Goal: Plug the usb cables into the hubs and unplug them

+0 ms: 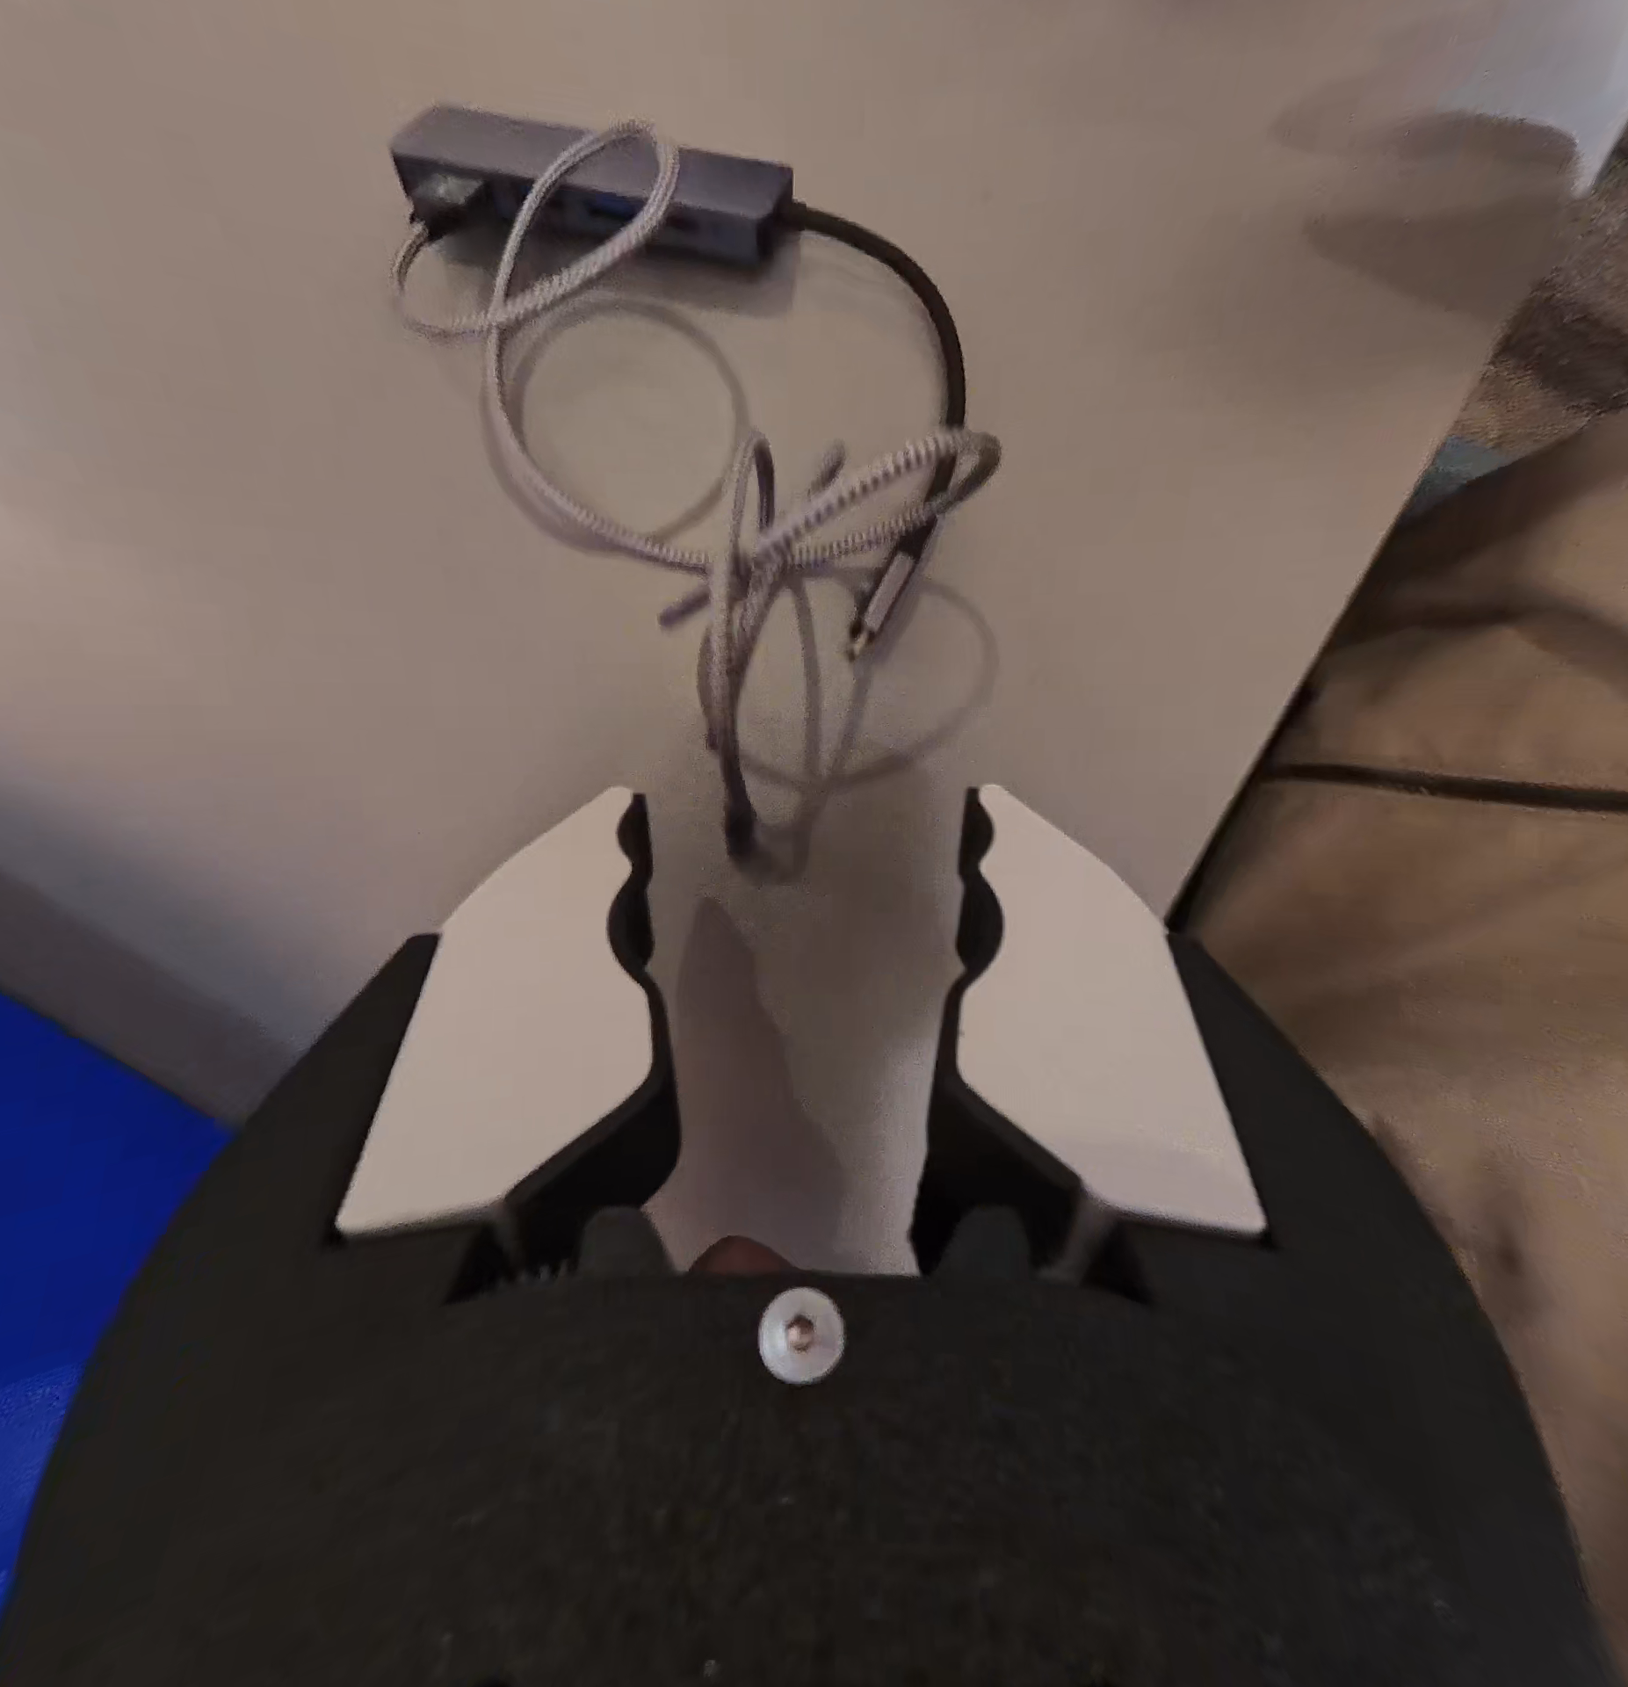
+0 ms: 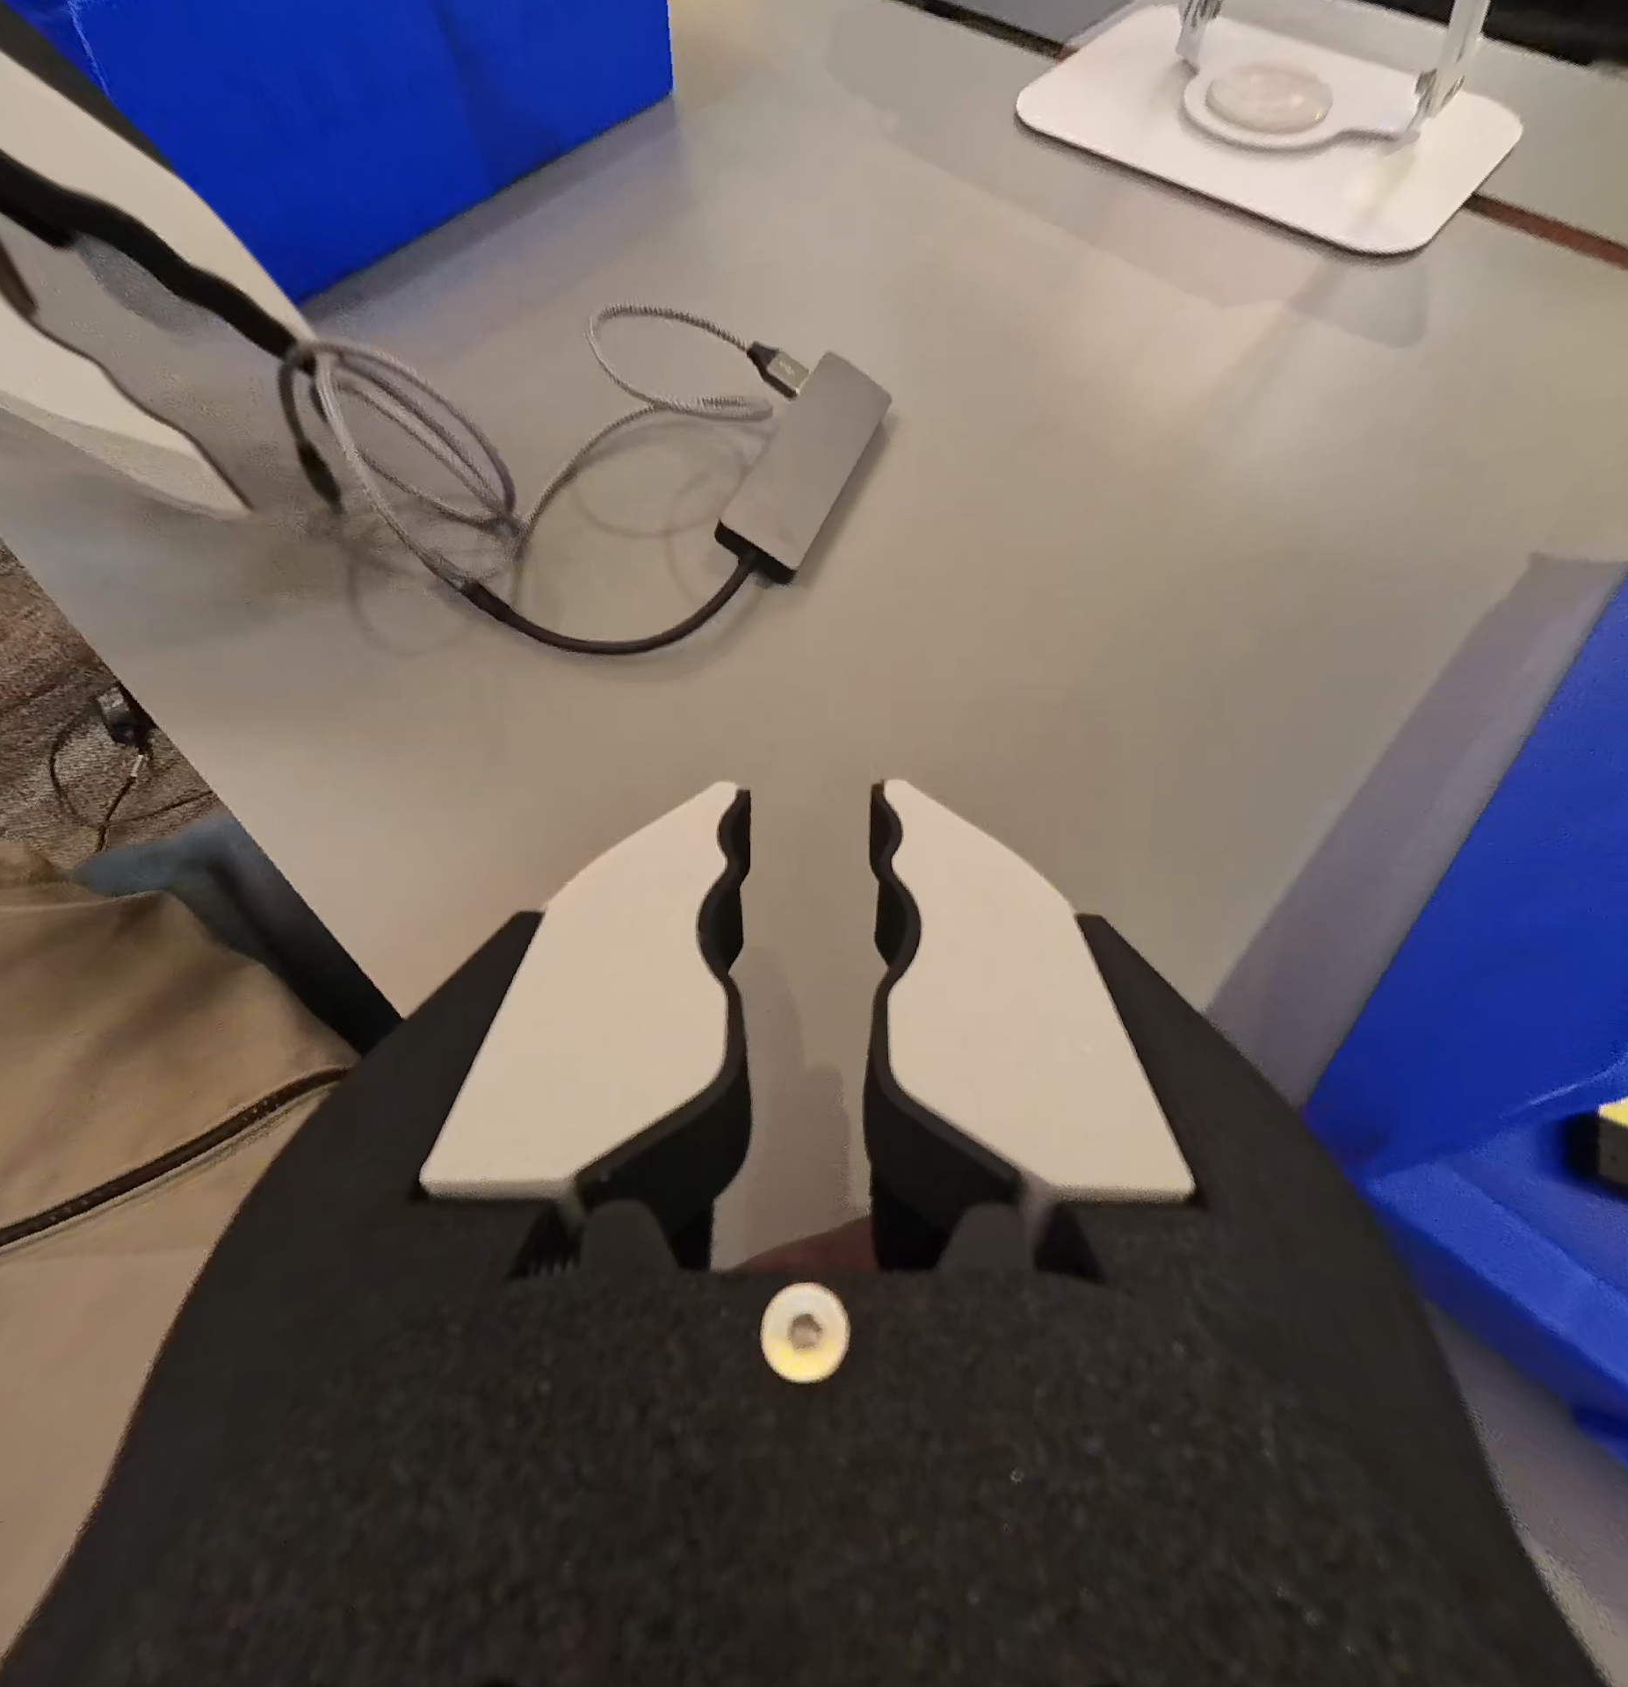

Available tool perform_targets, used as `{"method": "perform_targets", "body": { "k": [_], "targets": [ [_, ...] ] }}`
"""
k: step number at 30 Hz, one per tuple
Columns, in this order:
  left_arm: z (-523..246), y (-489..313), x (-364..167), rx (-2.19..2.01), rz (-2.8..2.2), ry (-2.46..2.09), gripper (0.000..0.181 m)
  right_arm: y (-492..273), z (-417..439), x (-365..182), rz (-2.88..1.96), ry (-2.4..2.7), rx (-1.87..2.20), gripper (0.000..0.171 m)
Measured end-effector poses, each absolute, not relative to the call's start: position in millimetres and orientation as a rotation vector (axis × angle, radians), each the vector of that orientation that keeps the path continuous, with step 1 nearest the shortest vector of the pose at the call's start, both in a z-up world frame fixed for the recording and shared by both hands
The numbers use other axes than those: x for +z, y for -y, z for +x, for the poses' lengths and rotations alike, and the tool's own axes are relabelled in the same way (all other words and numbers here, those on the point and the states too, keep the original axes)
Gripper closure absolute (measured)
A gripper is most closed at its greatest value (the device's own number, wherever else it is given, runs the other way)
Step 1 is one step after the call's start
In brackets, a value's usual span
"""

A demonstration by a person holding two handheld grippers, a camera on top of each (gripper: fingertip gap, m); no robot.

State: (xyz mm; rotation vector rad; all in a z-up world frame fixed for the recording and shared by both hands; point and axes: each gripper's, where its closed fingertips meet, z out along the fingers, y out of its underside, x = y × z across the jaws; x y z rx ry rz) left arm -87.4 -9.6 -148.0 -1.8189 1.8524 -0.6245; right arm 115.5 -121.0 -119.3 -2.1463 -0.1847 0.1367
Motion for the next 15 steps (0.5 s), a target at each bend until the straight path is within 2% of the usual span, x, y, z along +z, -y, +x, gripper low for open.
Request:
{"method": "perform_targets", "body": {
  "k": [3, 10, 15],
  "targets": [
    [-118.8, 7.5, -134.7, -0.719, -1.852, -1.811, 0.111, 123.3, 114.0, -127.1, -2.16, 0.172, 0.155, 0.147],
    [-132.1, 0.7, -76.0, -0.895, -1.725, -1.539, 0.127, 93.4, 89.9, -133.0, -2.172, 0.084, 0.251, 0.143],
    [-117.7, 6.1, -75.3, -0.986, -1.683, -1.368, 0.134, 59.8, 61.7, -153.0, -2.248, 0.061, 0.275, 0.14]
  ]
}}
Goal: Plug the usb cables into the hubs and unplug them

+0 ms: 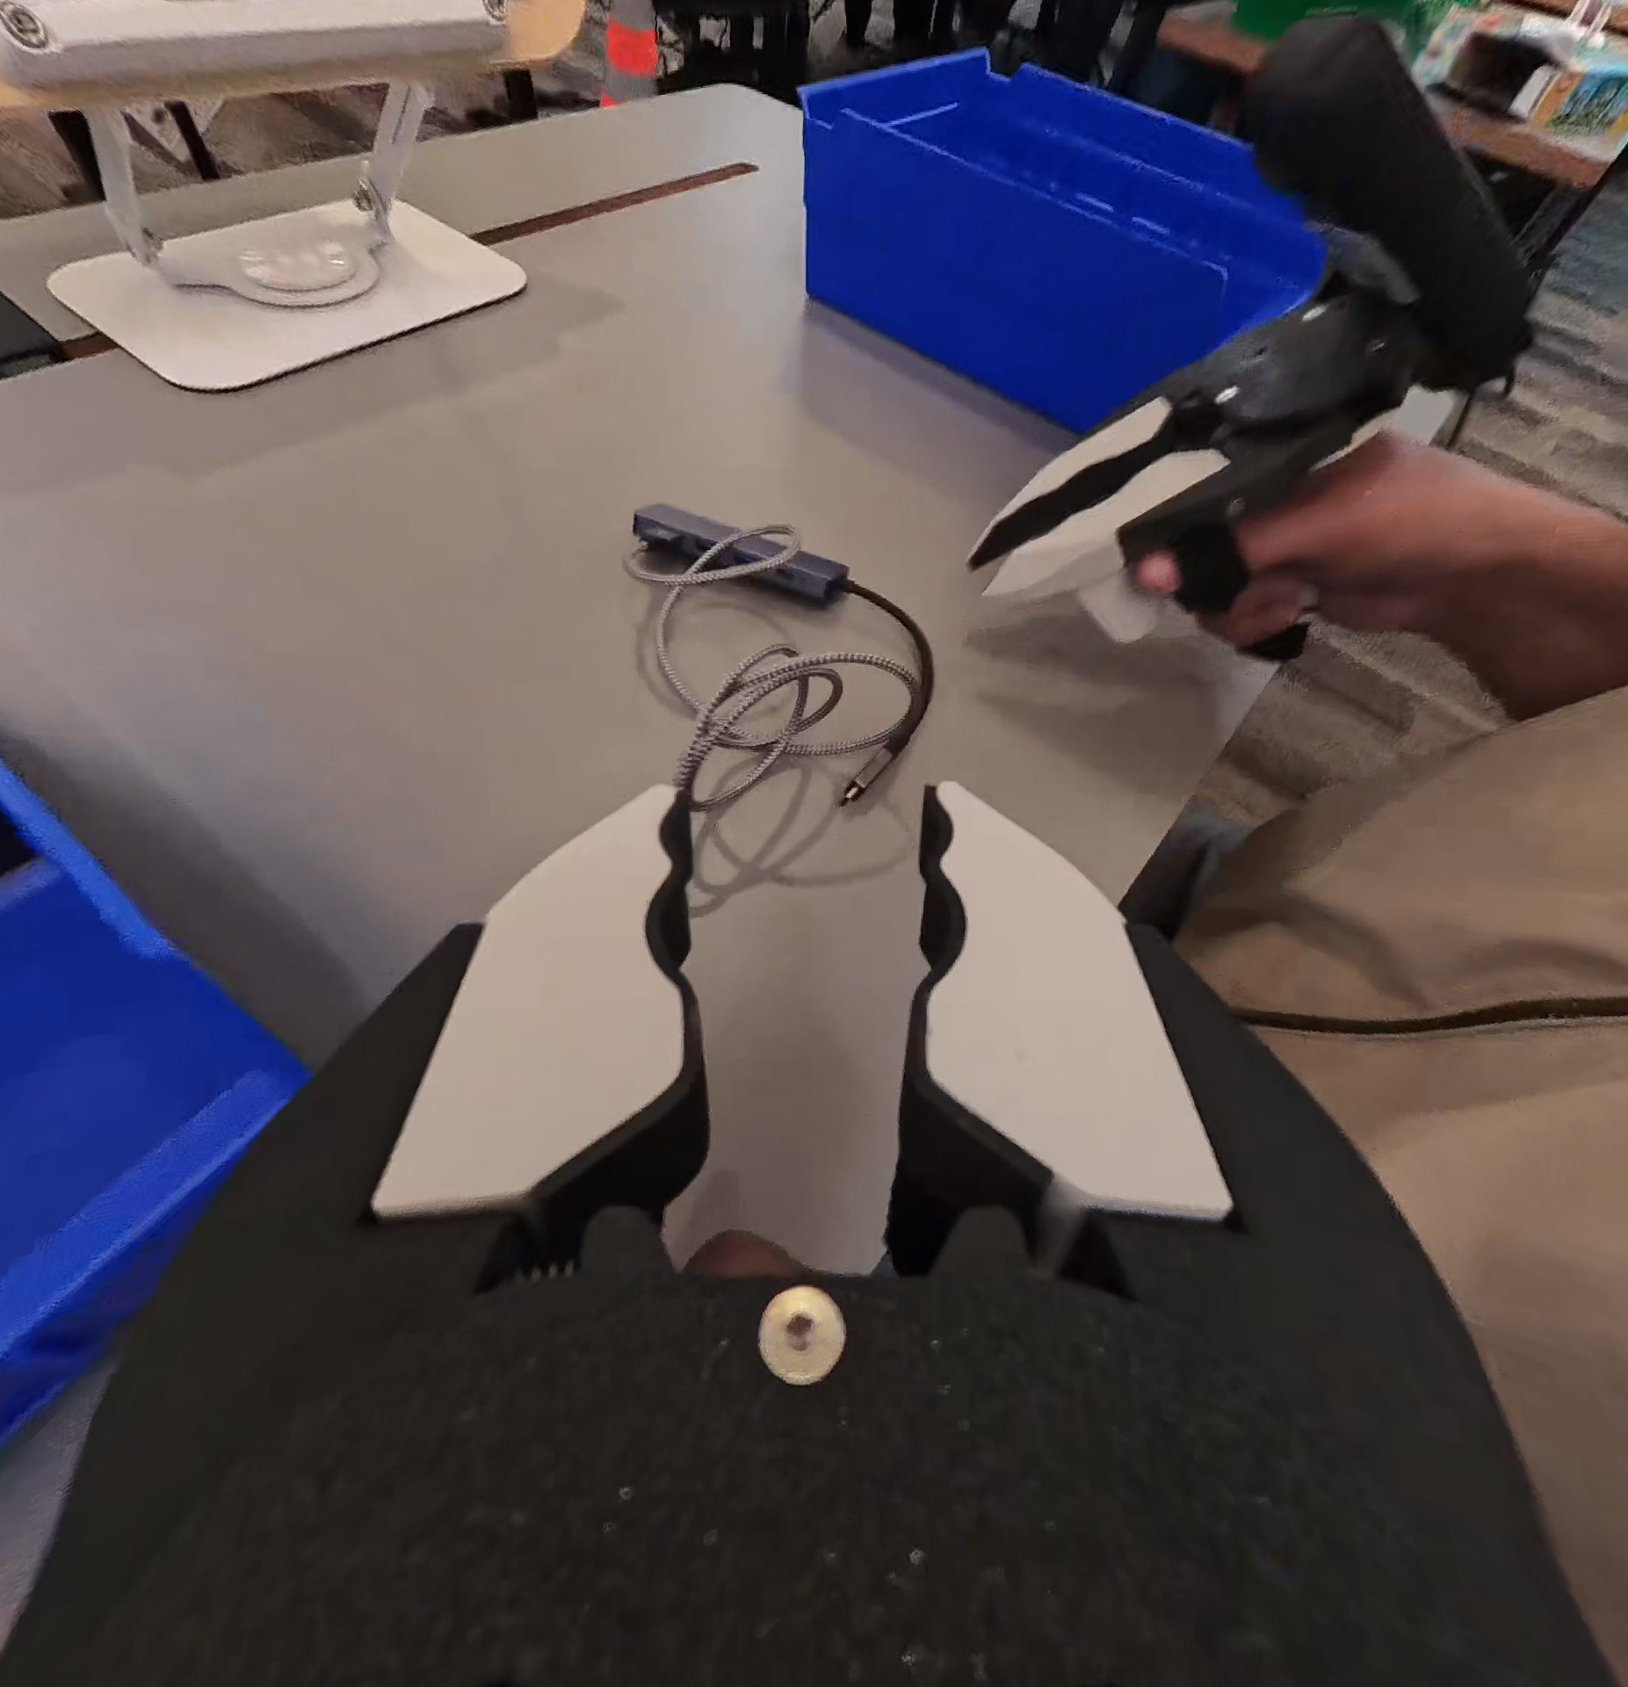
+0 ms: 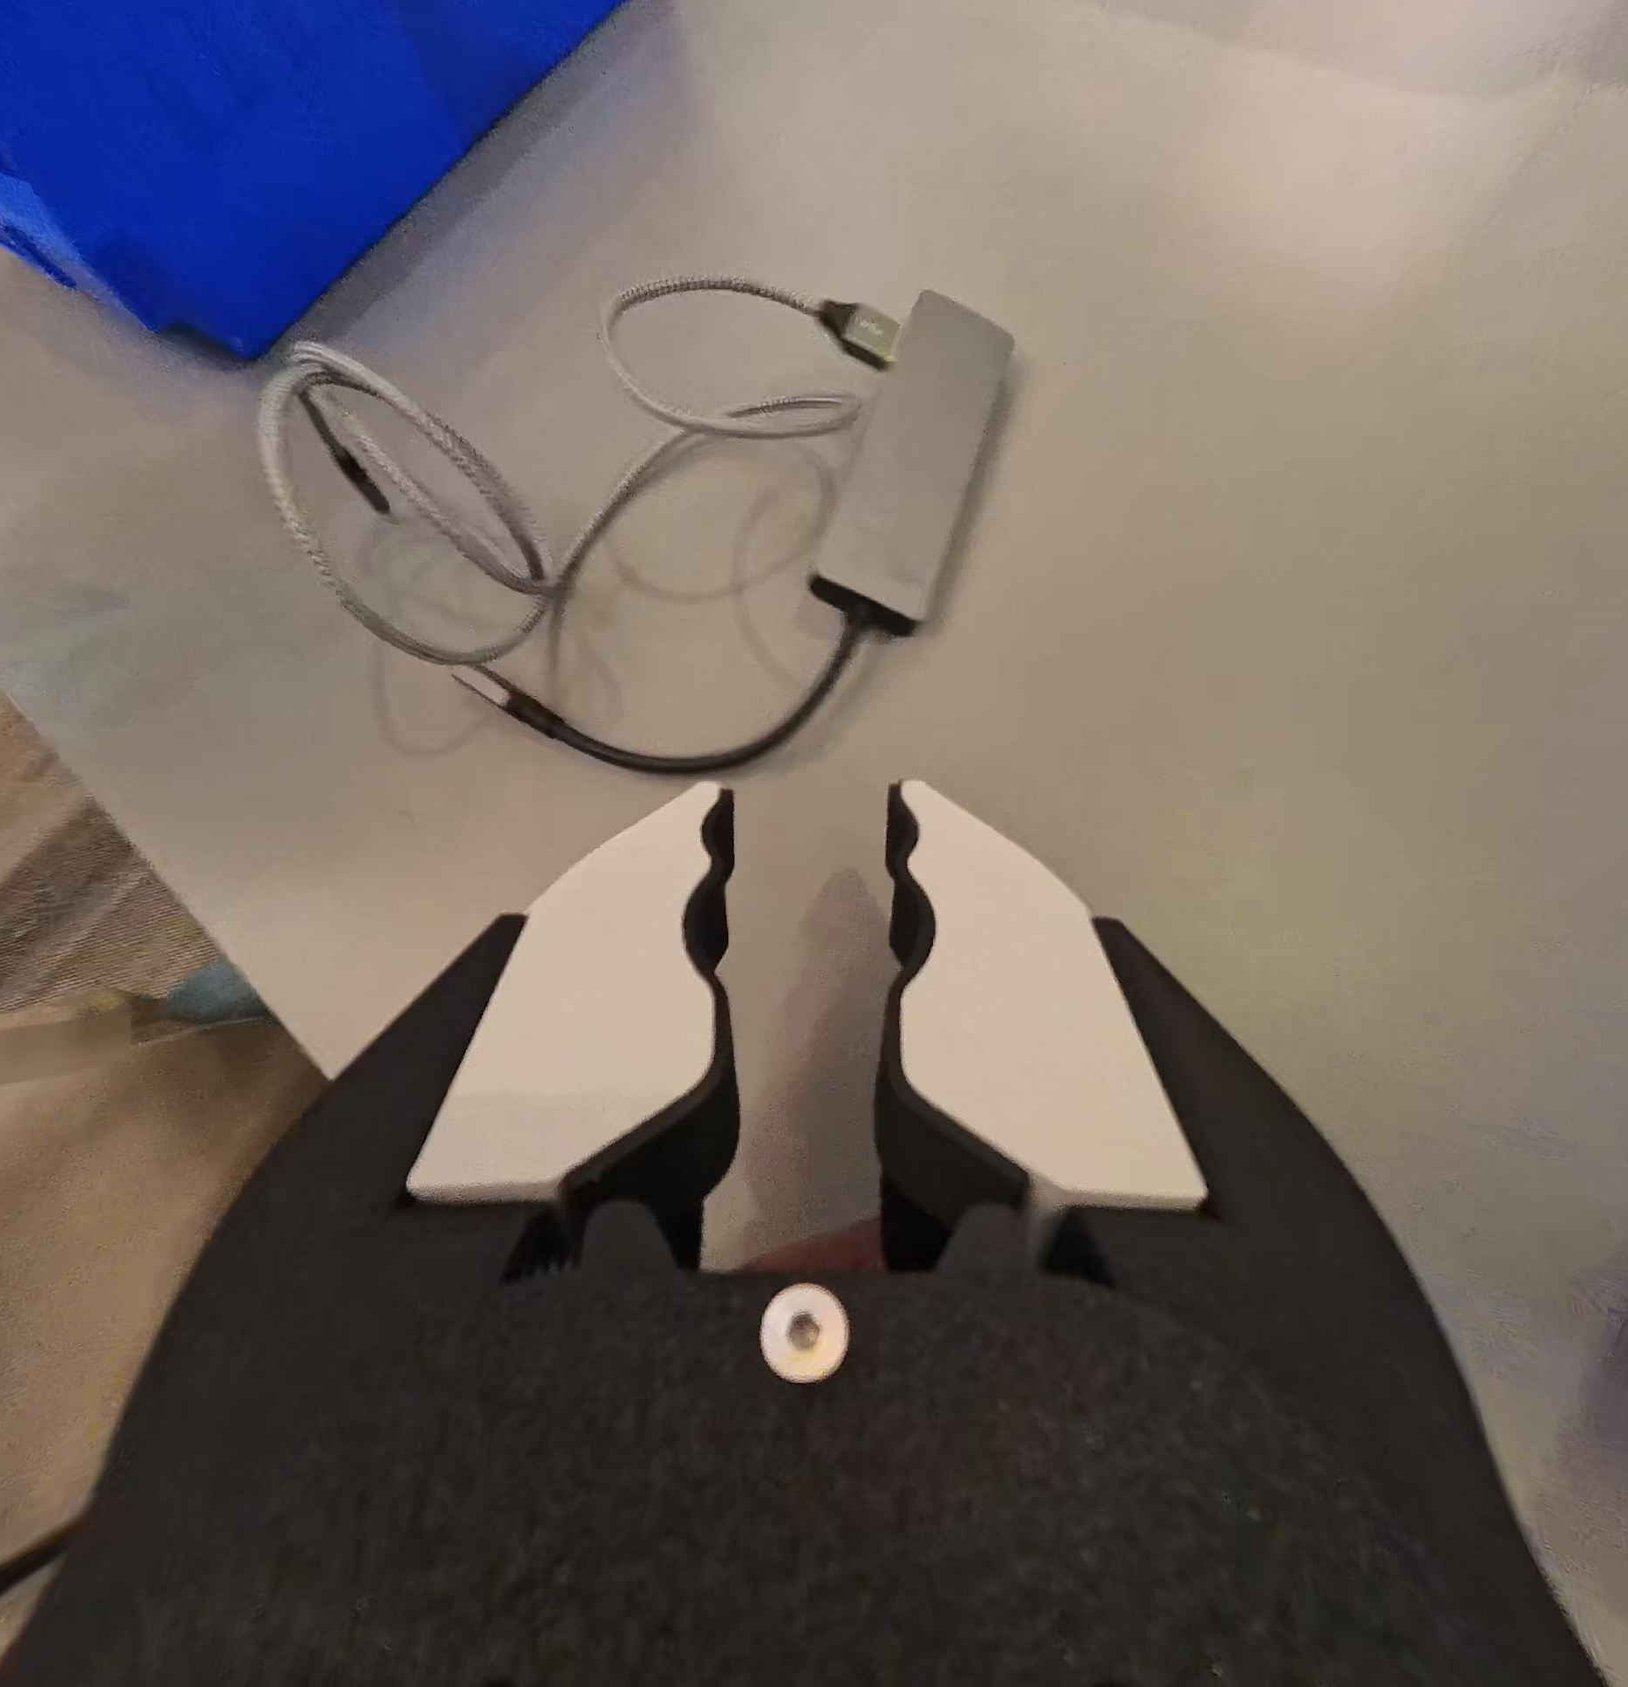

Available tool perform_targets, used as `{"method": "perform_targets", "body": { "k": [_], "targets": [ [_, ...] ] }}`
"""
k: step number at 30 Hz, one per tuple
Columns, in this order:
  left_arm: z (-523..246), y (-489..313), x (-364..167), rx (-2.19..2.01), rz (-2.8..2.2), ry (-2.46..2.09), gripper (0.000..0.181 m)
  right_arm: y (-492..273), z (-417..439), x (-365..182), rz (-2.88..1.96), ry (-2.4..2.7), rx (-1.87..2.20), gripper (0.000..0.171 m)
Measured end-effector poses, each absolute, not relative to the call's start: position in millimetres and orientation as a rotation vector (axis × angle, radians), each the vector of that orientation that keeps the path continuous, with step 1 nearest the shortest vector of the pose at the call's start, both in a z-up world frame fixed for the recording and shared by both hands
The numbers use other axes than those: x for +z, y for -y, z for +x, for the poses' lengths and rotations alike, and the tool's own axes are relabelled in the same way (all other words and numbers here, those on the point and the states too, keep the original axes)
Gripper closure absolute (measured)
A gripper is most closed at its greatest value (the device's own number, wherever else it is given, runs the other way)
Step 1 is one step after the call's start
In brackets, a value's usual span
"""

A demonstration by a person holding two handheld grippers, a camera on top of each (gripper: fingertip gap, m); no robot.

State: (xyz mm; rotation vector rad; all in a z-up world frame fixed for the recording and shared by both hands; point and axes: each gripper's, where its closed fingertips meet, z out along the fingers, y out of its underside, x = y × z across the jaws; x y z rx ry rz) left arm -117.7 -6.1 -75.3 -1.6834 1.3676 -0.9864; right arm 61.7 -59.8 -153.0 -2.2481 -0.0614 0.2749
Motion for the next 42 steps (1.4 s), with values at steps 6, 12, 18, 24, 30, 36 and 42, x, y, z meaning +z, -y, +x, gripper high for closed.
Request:
{"method": "perform_targets", "body": {
  "k": [6, 12, 18, 24, 30, 36, 42],
  "targets": [
    [-110.4, 15.1, -94.3, -1.042, -1.726, -1.342, 0.138, 30.1, 20.1, -169.0, -2.285, 0.251, 0.224, 0.171],
    [-118.3, 8.4, -97.9, -0.959, -1.722, -1.374, 0.139, 41.3, 47.3, -188.9, -2.426, 0.269, 0.127, 0.171],
    [-117.2, 6.5, -100.0, -1.015, -1.734, -1.357, 0.14, 52.8, 140.0, -188.3, -2.521, 0.149, -0.089, 0.171],
    [-96.7, -36.0, -114.4, -0.791, -1.846, -1.291, 0.139, 45.2, 134.8, -146.5, -2.393, 0.172, -0.027, 0.171],
    [-34.8, -49.9, -130.4, -0.889, -1.885, -1.367, 0.138, 73.6, 112.8, -140.7, -2.289, 0.071, 0.052, 0.171],
    [0.6, -85.1, -150.8, -0.74, -1.91, -1.503, 0.146, 105.5, 122.5, -139.5, -2.256, -0.004, 0.036, 0.171],
    [11.0, -26.6, -165.5, -0.863, -1.829, -1.786, 0.172, 122.6, 133.6, -133.1, -2.223, -0.065, 0.059, 0.171]
  ]
}}
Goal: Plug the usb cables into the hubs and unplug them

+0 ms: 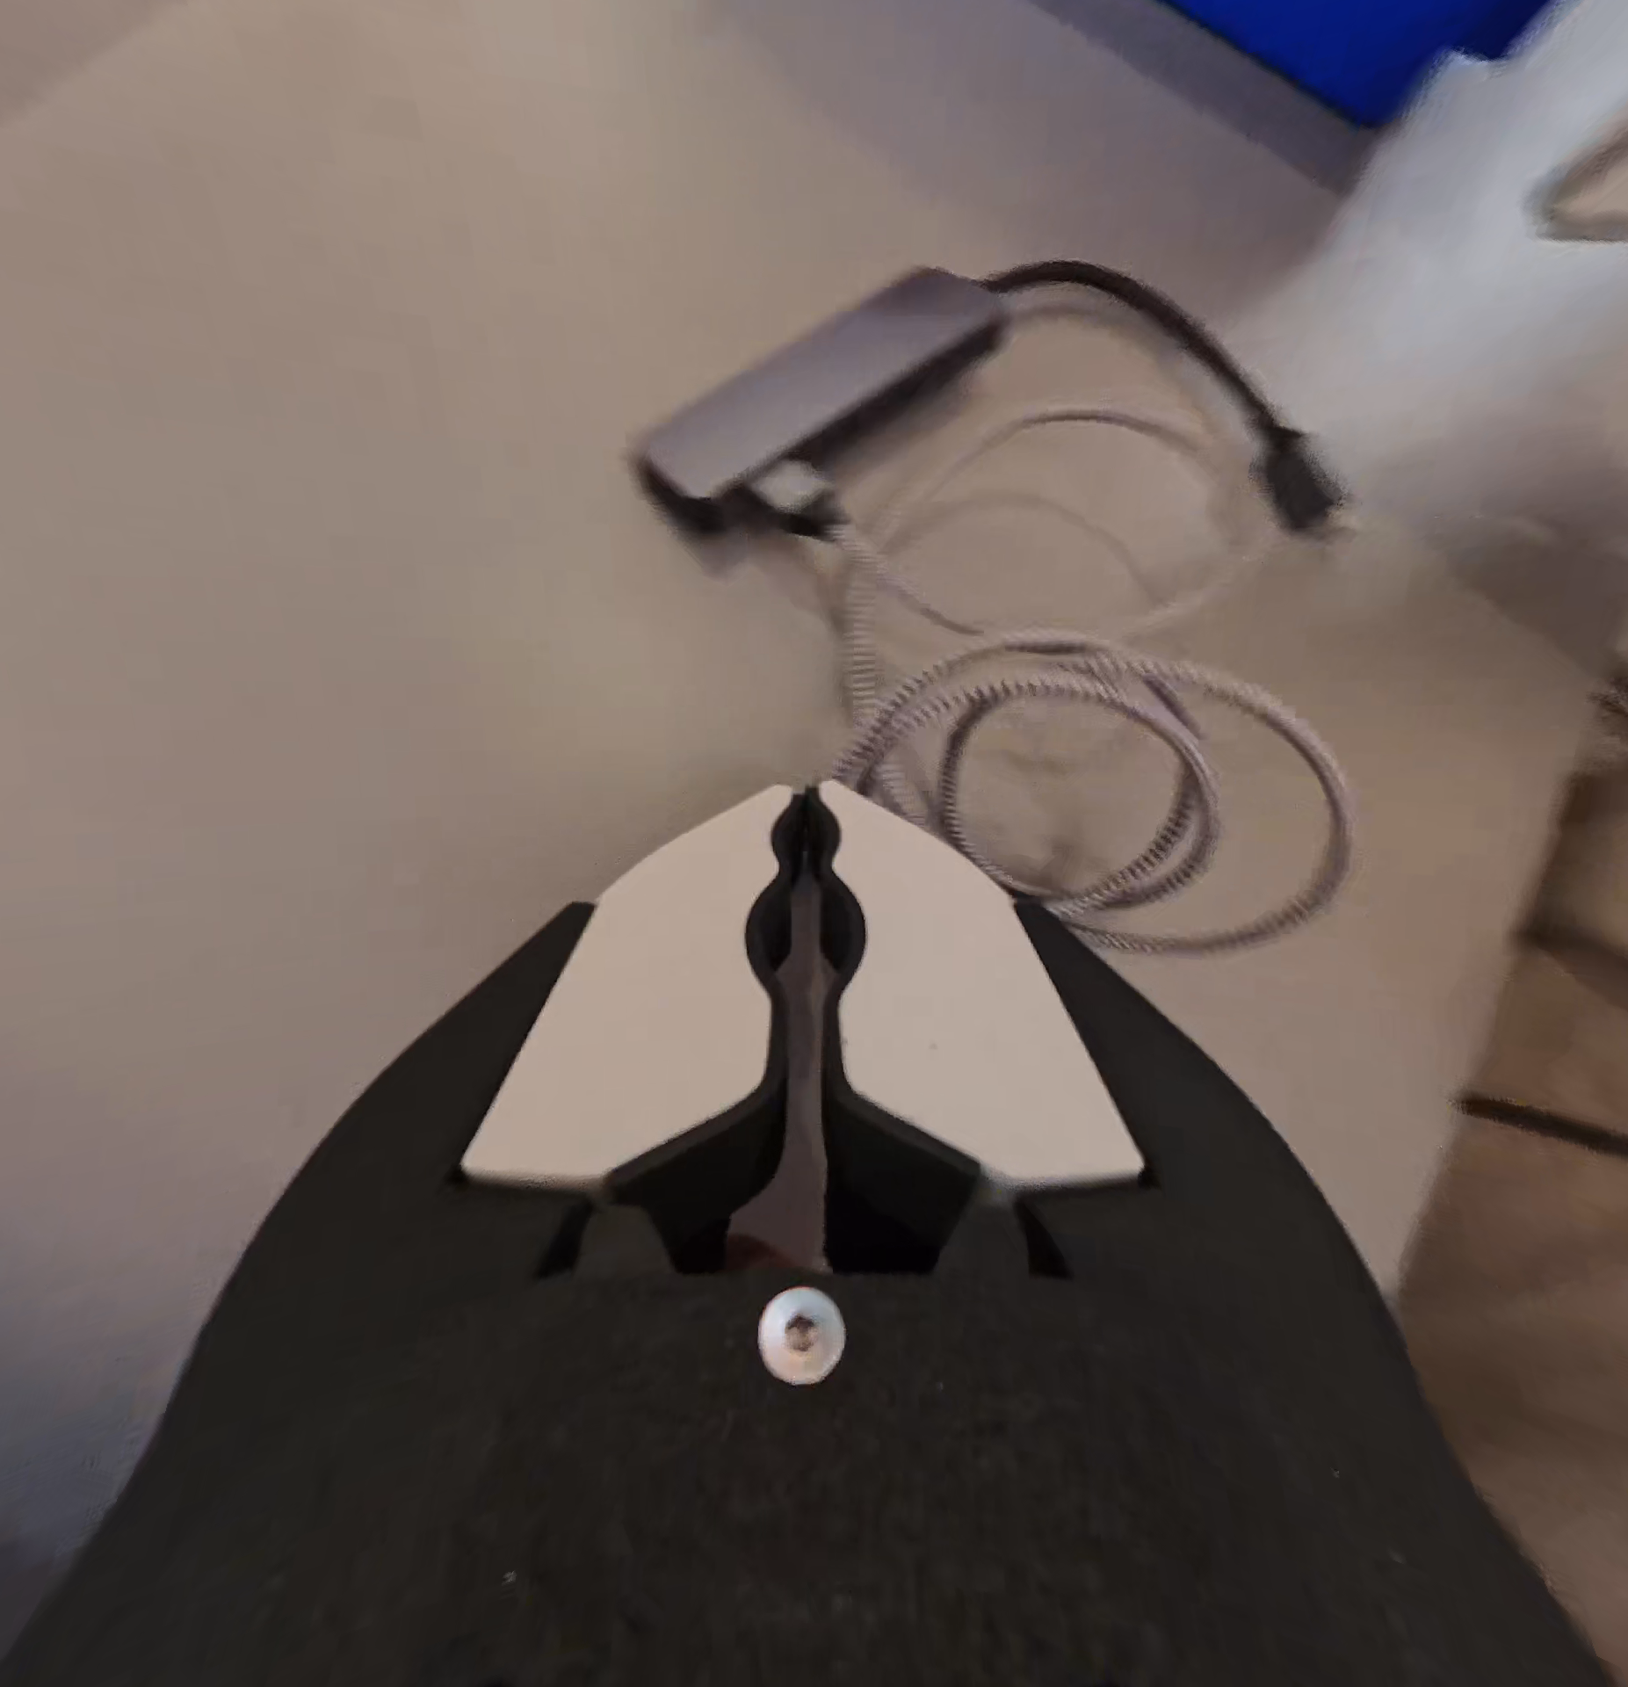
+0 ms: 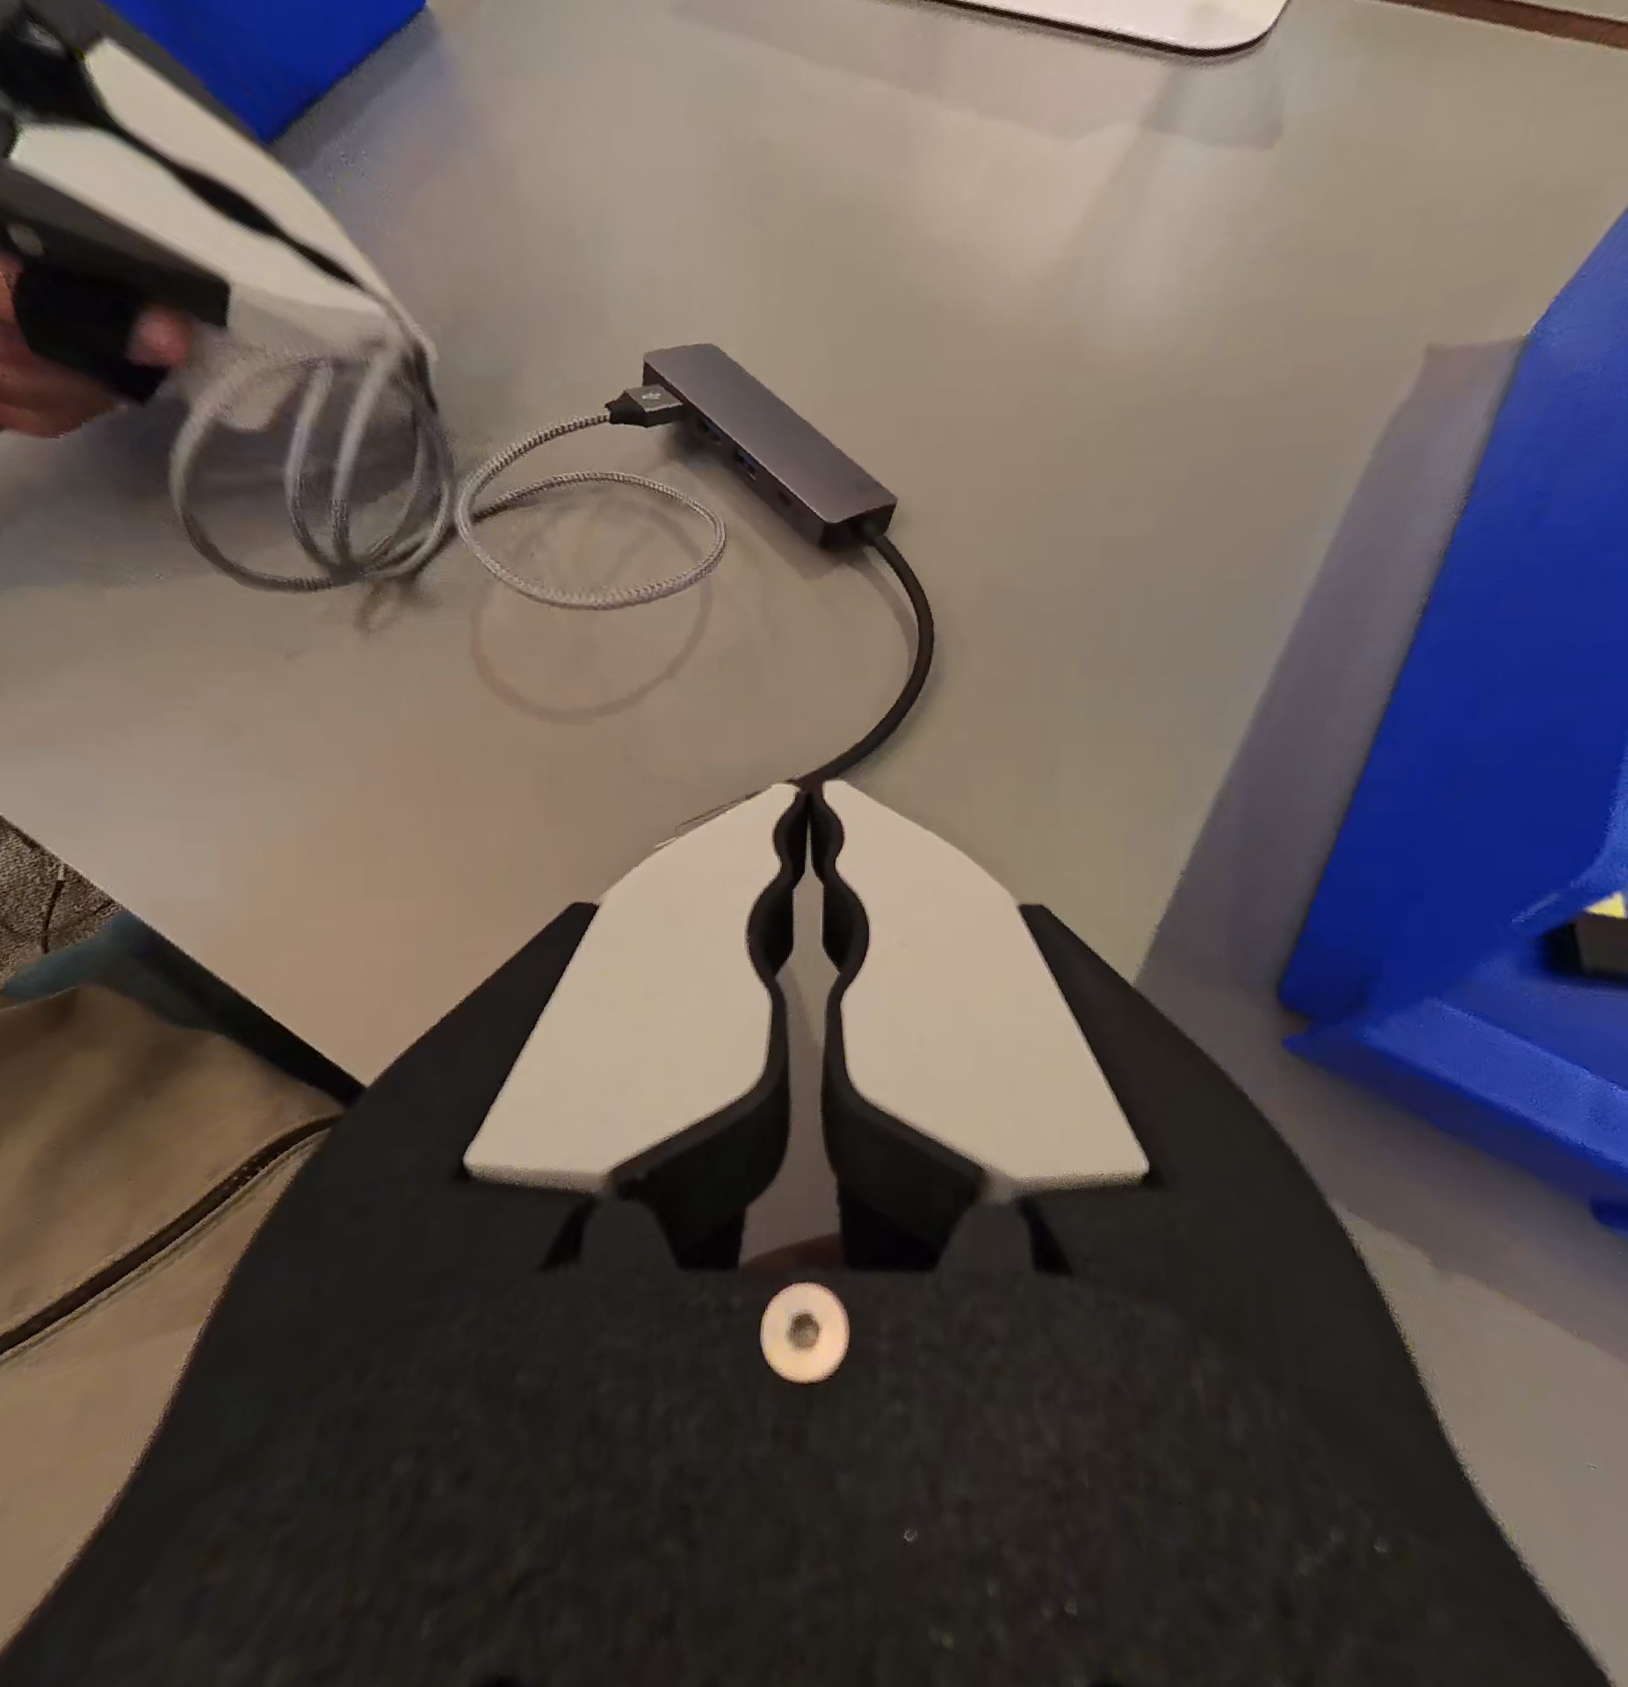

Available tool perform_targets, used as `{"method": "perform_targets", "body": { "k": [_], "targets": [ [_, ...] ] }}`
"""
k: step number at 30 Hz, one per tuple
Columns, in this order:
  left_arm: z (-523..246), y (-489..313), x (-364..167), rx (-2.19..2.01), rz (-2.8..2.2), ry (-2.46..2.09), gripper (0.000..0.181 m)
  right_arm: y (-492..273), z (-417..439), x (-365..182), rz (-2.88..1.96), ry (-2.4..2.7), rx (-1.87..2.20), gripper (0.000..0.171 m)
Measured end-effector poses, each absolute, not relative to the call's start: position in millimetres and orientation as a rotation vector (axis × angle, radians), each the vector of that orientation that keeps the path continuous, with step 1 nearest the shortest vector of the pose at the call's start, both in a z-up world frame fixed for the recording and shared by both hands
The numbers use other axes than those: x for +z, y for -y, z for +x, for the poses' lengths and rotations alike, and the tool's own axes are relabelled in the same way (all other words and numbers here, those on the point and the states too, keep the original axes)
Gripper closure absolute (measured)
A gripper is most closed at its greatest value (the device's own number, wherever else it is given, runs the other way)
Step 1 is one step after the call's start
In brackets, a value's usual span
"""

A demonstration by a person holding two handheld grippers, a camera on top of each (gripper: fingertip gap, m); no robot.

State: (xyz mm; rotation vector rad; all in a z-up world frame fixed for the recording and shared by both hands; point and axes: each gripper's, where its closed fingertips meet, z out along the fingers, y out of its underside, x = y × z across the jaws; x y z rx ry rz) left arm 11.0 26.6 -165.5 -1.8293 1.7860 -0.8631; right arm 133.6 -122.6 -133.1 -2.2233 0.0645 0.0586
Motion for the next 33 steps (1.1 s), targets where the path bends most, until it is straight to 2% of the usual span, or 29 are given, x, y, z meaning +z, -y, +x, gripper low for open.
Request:
{"method": "perform_targets", "body": {
  "k": [4, 5, 7, 10, 13, 17, 20, 23, 26, 33],
  "targets": [
    [6.2, 52.2, -153.0, -1.111, -1.737, -1.914, 0.172, 126.5, 138.2, -132.1, -2.225, -0.059, 0.028, 0.171],
    [2.5, 57.1, -152.3, -1.046, -1.716, -1.935, 0.164, 127.1, 138.9, -131.3, -2.223, -0.059, 0.027, 0.171],
    [-5.9, 46.0, -144.0, -0.867, -1.665, -1.925, 0.149, 128.5, 140.3, -129.1, -2.215, -0.062, 0.03, 0.171],
    [-5.2, 5.4, -118.0, -0.667, -1.588, -1.849, 0.145, 130.8, 142.2, -125.8, -2.202, -0.066, 0.03, 0.171],
    [23.5, -19.7, -106.5, -0.652, -1.584, -1.905, 0.131, 132.4, 142.8, -124.2, -2.195, -0.066, 0.032, 0.171],
    [72.0, -38.5, -134.0, -0.668, -1.617, -2.112, 0.119, 134.6, 139.2, -122.3, -2.179, -0.067, 0.042, 0.171],
    [98.6, -24.7, -153.3, -0.808, -1.65, -2.252, 0.12, 136.5, 134.7, -123.1, -2.175, -0.064, 0.053, 0.171],
    [114.7, -29.1, -176.6, -0.61, -1.592, -2.348, 0.123, 138.6, 133.4, -124.7, -2.177, -0.06, 0.056, 0.171],
    [118.8, -29.3, -188.0, -0.48, -1.548, -2.41, 0.134, 139.9, 135.0, -123.7, -2.176, -0.062, 0.059, 0.171],
    [91.3, -82.7, -187.1, -0.221, -1.913, -2.072, 0.147, 134.3, 133.5, -122.5, -2.165, -0.052, 0.096, 0.171]
  ]
}}
